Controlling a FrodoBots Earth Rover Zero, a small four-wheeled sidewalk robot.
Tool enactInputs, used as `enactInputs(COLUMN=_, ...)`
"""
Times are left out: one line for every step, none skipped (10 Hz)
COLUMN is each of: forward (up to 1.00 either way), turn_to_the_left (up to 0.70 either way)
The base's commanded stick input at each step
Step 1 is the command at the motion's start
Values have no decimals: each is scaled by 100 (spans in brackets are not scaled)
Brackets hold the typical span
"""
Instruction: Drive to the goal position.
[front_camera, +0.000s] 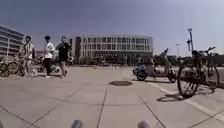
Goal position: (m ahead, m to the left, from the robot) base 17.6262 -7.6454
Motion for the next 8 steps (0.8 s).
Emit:
enactInputs(forward=70, turn_to_the_left=-17)
enactInputs(forward=70, turn_to_the_left=-19)
enactInputs(forward=70, turn_to_the_left=-4)
enactInputs(forward=70, turn_to_the_left=-1)
enactInputs(forward=70, turn_to_the_left=0)
enactInputs(forward=70, turn_to_the_left=0)
enactInputs(forward=70, turn_to_the_left=0)
enactInputs(forward=70, turn_to_the_left=0)
